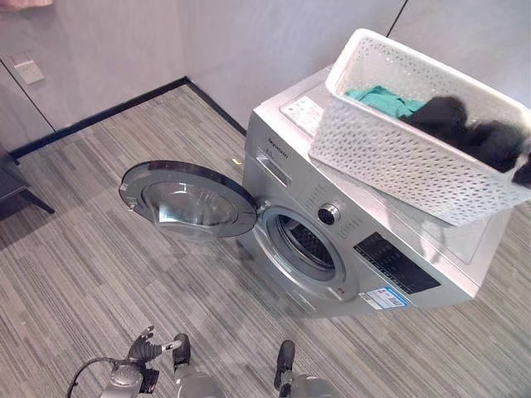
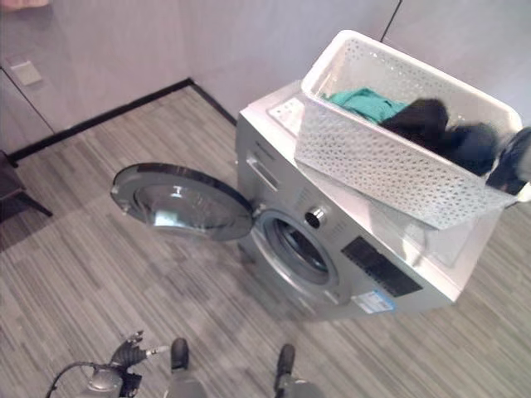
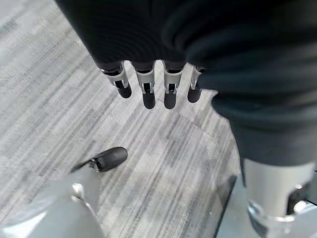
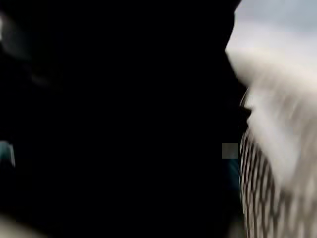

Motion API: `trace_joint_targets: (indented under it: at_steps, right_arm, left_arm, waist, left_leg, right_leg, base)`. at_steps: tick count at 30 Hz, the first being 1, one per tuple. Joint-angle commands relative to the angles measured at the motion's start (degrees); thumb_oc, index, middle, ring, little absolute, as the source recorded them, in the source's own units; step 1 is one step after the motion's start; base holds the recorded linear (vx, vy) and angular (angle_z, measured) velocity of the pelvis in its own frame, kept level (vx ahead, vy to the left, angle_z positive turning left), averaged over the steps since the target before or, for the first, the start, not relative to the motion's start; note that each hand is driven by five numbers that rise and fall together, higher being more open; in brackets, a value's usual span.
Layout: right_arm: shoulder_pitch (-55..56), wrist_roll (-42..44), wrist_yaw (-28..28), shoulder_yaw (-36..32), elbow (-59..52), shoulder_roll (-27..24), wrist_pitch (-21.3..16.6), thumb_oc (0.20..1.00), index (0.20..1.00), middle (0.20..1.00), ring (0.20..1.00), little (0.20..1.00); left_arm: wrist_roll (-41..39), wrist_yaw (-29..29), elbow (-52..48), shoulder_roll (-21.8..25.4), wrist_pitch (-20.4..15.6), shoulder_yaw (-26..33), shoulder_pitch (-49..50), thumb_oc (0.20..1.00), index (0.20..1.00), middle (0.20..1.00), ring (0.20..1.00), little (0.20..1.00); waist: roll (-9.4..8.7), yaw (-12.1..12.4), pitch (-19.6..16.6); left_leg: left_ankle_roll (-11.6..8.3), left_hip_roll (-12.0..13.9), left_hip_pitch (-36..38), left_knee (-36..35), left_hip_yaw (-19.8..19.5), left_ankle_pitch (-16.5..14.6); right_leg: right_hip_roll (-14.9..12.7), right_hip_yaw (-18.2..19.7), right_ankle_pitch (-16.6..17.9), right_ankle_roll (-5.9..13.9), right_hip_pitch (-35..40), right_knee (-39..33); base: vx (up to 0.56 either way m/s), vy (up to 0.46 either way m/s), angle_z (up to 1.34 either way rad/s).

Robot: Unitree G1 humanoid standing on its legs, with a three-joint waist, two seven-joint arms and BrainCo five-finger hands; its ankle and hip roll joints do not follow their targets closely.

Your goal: Grab the laundry basket,head to the washer,open it,put in the laundry and shut it.

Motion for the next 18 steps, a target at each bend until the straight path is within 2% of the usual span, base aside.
trace_joint_targets:
  at_steps: [1, 5, 7, 8, 18]
  right_arm:
    - [-5.38, -0.46, -3.37, -0.71, 0.87, -0.03, -1.18, 0.200, 0.200, 0.200, 0.200, 0.200]
    - [-5.38, -0.46, -3.37, -0.71, 0.87, -0.03, -1.18, 0.200, 0.200, 0.200, 0.200, 0.200]
    - [-5.33, -2.87, -7.70, -4.51, 3.92, -0.11, -1.71, 0.200, 0.200, 0.200, 0.200, 0.200]
    - [-15.43, -10.26, -23.51, -9.55, 12.53, 1.74, -0.07, 0.200, 0.200, 0.200, 0.200, 0.200]
    - [-17.50, -10.81, -24.77, -8.96, 14.03, 2.40, 0.50, 0.200, 0.200, 0.200, 0.200, 0.200]
  left_arm:
    - [1.14, 0.78, -0.06, 4.98, -0.34, -0.42, -3.70, 1.000, 1.000, 1.000, 1.000, 1.000]
    - [1.14, 0.78, -0.06, 4.98, -0.34, -0.42, -3.70, 1.000, 1.000, 1.000, 1.000, 1.000]
    - [1.23, 1.22, 0.93, 5.17, -0.42, 0.32, -3.09, 1.000, 1.000, 1.000, 1.000, 1.000]
    - [1.61, 4.88, 4.37, 4.20, -0.65, 0.66, -2.23, 1.000, 1.000, 1.000, 1.000, 1.000]
    - [1.70, 5.32, 4.69, 3.82, -0.68, 0.45, -2.19, 1.000, 1.000, 1.000, 1.000, 1.000]
  waist:
    - [-4.68, 1.21, 2.25]
    - [-4.68, 1.21, 2.25]
    - [-4.92, 1.13, 1.63]
    - [-5.18, 0.82, -1.14]
    - [-4.97, 0.70, -1.34]
  left_leg:
    - [-1.49, 2.90, 6.31, 0.36, 1.34, -2.92]
    - [-1.49, 2.90, 6.31, 0.36, 1.34, -2.92]
    - [-1.33, 2.98, 6.84, 0.41, 1.29, -3.33]
    - [-0.91, 2.98, 8.54, 0.24, 1.04, -4.64]
    - [-0.88, 2.93, 8.73, 0.24, 1.01, -4.76]
  right_leg:
    - [-2.98, 0.77, -7.30, 2.44, 0.43, 2.86]
    - [-2.98, 0.77, -7.30, 2.44, 0.43, 2.86]
    - [-2.89, 0.87, -7.33, 2.46, 1.01, 2.80]
    - [-2.52, 0.82, -7.62, 2.55, 2.91, 2.26]
    - [-2.44, 0.79, -7.66, 2.53, 3.20, 2.20]
  base:
    - [0.00, 0.000, 0.00]
    - [0.00, 0.000, 0.00]
    - [0.08, 0.000, 0.00]
    - [0.14, 0.000, 0.01]
    - [0.01, 0.001, 0.03]
